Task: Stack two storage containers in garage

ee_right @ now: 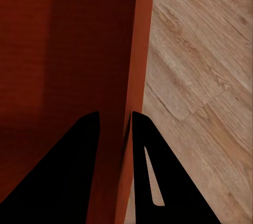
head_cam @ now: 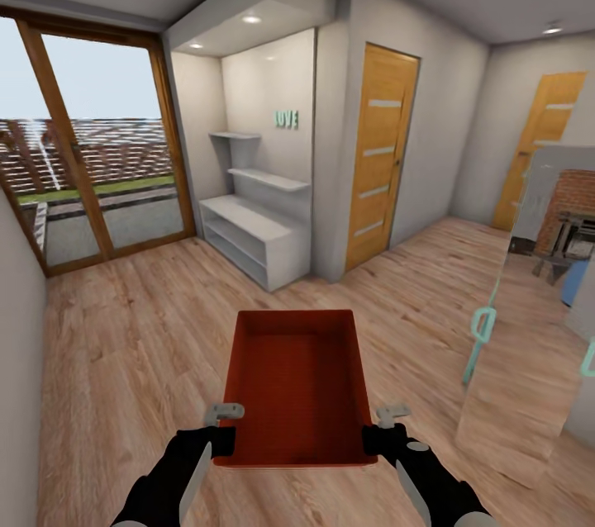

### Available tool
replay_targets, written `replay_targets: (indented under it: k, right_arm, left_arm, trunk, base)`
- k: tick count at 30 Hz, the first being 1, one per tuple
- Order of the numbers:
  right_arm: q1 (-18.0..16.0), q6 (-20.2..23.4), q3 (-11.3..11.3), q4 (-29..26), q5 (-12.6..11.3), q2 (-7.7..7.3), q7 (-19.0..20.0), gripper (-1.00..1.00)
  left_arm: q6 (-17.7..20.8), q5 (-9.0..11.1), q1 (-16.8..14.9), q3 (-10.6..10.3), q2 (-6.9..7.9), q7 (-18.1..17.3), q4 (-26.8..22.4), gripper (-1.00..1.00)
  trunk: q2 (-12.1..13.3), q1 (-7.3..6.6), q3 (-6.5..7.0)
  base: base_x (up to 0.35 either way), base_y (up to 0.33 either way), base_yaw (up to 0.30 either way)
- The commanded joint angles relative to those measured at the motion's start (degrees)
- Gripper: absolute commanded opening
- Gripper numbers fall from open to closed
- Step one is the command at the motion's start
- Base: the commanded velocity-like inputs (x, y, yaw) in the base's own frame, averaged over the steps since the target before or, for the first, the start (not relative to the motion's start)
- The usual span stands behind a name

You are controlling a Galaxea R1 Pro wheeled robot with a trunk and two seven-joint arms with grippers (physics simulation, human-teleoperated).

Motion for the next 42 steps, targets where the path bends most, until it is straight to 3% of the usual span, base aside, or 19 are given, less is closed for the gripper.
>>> replay_targets:
  k: [1,21,42]
  right_arm:
    - [-0.03,-0.32,1.26,-0.25,0.34,-0.05,0.05,-1.0]
    - [-0.03,-0.32,1.31,-0.25,0.32,-0.05,0.12,-1.0]
    - [-0.03,-0.32,1.33,-0.25,0.28,-0.05,0.12,-1.0]
  left_arm:
    - [0.38,-2.81,-0.02,0.12,0.29,1.0,0.03,-1.0]
    - [0.37,-2.81,-0.02,0.12,0.29,1.0,0.03,-1.0]
    - [0.39,-2.81,-0.03,0.12,0.29,1.0,0.03,-1.0]
  trunk:
    - [-0.11,0.06,-0.12]
    - [-0.11,0.06,-0.12]
    - [-0.11,0.06,-0.12]
  base:
    - [0.327,0.0,0.0]
    - [0.327,0.0,-0.01]
    - [0.327,0.016,-0.266]
